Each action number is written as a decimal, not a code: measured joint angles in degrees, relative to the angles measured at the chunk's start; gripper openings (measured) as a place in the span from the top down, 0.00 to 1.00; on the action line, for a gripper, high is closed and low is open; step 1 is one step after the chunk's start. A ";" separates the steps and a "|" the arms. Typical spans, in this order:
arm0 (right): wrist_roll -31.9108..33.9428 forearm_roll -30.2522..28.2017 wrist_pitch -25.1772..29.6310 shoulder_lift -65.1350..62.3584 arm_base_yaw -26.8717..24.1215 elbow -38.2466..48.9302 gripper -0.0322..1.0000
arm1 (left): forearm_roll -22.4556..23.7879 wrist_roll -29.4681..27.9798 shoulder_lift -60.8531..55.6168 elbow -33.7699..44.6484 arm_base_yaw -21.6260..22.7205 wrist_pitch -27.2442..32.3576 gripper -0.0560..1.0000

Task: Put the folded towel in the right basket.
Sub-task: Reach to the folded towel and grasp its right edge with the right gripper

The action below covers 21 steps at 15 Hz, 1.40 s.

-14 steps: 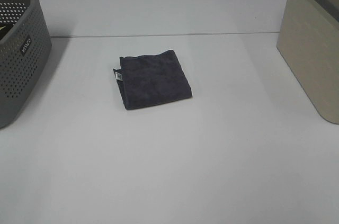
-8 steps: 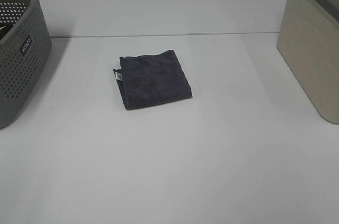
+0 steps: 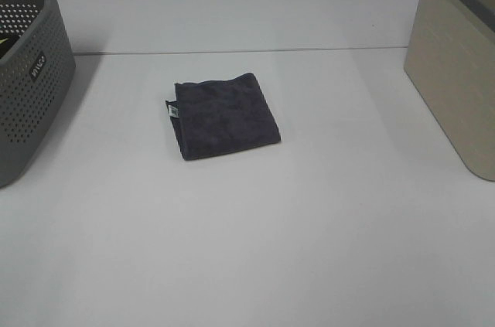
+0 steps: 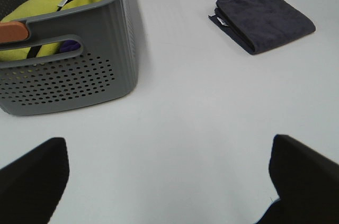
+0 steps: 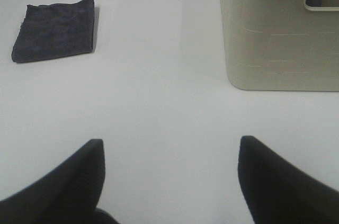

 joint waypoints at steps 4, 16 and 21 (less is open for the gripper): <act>0.00 0.00 0.00 0.00 0.00 0.00 0.31 | 0.00 0.00 0.00 0.00 0.00 0.00 0.02; 0.00 0.00 0.00 0.00 0.00 0.00 0.31 | 0.00 0.00 0.00 0.00 0.00 0.00 0.02; 0.00 0.00 0.00 0.00 0.00 0.00 0.31 | 0.00 0.00 0.00 0.00 0.00 0.00 0.02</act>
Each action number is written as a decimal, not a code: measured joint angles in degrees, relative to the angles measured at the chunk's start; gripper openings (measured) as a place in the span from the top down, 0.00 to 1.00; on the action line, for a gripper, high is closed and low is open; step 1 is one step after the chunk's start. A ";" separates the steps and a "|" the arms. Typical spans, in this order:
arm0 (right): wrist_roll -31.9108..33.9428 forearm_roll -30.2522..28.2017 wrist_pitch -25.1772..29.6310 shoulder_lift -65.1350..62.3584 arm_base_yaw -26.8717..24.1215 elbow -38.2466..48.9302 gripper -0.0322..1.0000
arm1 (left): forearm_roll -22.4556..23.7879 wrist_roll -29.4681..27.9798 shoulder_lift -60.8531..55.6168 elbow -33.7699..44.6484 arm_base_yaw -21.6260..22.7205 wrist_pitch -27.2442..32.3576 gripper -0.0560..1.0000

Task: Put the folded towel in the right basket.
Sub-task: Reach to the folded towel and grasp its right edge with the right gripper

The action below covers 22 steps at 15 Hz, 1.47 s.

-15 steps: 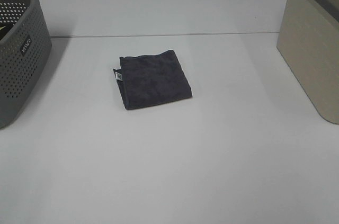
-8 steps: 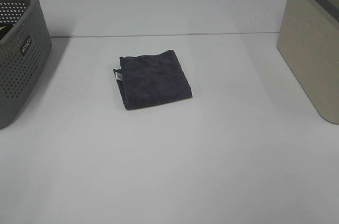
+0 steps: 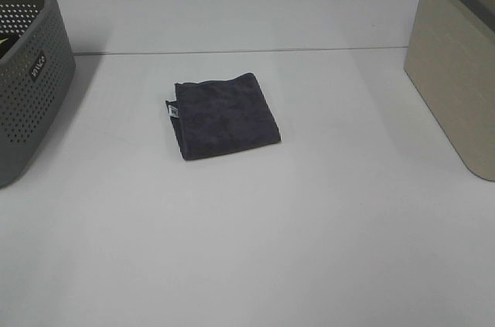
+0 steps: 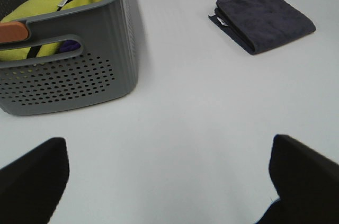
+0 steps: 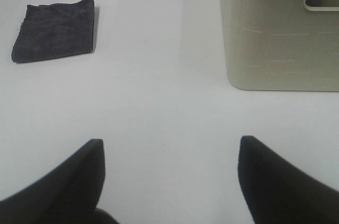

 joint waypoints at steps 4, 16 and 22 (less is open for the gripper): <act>0.00 0.00 0.00 0.00 0.00 0.00 0.31 | 0.00 0.00 0.00 0.00 0.00 0.00 0.02; 0.00 0.00 0.00 0.00 0.00 0.00 0.31 | 0.00 0.00 0.00 0.00 0.00 0.00 0.02; 0.00 0.00 0.00 0.00 0.00 0.00 0.31 | 0.00 0.00 0.00 0.00 0.00 0.00 0.02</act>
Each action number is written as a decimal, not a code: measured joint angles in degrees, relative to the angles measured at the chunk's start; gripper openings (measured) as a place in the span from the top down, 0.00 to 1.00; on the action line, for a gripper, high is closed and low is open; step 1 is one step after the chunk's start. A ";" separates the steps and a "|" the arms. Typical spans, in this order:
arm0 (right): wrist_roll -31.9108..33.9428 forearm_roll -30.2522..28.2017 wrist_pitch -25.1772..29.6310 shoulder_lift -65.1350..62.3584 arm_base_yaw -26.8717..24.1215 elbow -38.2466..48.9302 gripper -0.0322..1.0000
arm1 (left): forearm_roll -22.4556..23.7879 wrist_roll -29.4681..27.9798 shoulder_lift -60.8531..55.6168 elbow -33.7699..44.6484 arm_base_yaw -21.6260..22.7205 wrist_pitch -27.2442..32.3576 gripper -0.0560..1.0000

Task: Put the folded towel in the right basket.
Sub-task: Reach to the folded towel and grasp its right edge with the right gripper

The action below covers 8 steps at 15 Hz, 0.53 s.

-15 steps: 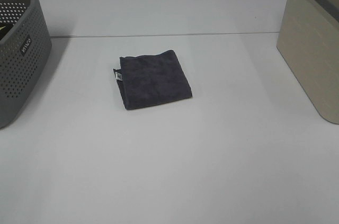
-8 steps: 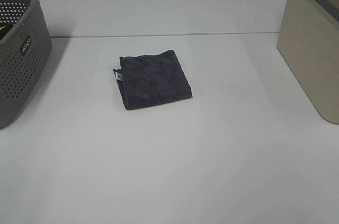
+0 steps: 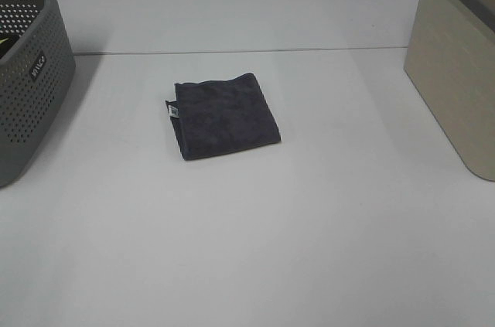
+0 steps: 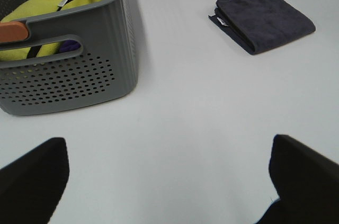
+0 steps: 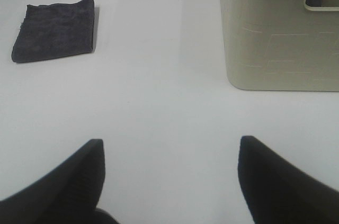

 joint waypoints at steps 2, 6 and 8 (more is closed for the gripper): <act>0.00 0.00 0.00 0.00 0.00 0.00 0.31 | 0.00 0.00 0.00 0.00 0.00 0.00 0.02; 0.00 0.23 -2.12 4.81 0.00 -0.69 0.31 | 0.00 0.00 0.00 0.00 0.00 0.00 0.02; 0.00 1.49 -7.45 11.06 0.00 -2.18 0.31 | 0.00 0.00 0.00 0.00 0.00 0.00 0.02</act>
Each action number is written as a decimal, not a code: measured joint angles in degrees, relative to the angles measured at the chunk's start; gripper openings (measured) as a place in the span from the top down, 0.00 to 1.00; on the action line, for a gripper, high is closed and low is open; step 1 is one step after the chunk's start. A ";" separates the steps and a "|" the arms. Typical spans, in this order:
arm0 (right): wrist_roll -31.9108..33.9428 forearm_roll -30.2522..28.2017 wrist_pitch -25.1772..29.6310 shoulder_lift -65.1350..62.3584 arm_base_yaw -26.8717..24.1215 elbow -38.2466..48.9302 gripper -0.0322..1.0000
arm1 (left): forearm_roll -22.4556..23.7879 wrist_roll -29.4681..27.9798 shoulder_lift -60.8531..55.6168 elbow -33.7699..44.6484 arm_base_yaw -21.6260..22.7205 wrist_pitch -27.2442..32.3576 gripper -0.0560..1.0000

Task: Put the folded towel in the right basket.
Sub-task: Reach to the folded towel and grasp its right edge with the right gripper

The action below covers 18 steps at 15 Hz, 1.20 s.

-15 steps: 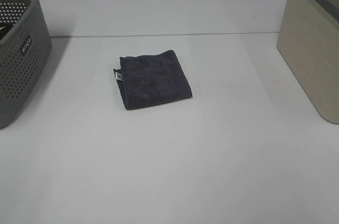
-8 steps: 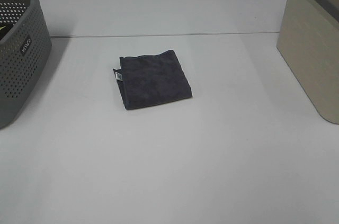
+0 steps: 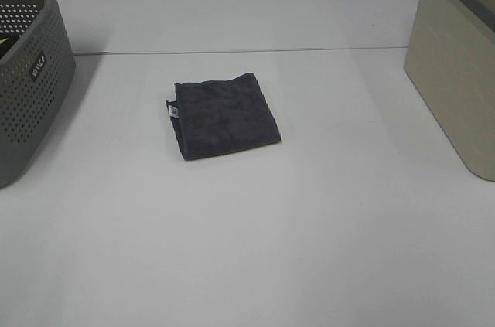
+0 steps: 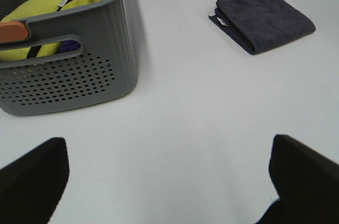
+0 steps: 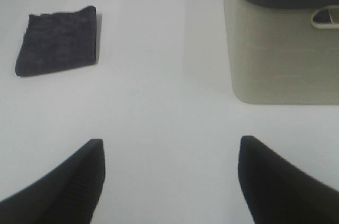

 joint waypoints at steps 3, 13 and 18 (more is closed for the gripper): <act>-2.86 4.41 -12.38 21.08 0.00 -7.05 0.31 | 0.00 0.00 0.00 0.00 0.00 0.00 0.02; -20.28 20.74 -9.45 72.08 0.29 -37.87 0.31 | 0.00 0.00 0.00 0.00 0.00 0.00 0.02; -20.86 21.54 -7.33 92.65 11.00 -52.65 0.31 | 0.00 0.00 0.00 0.00 0.00 0.00 0.02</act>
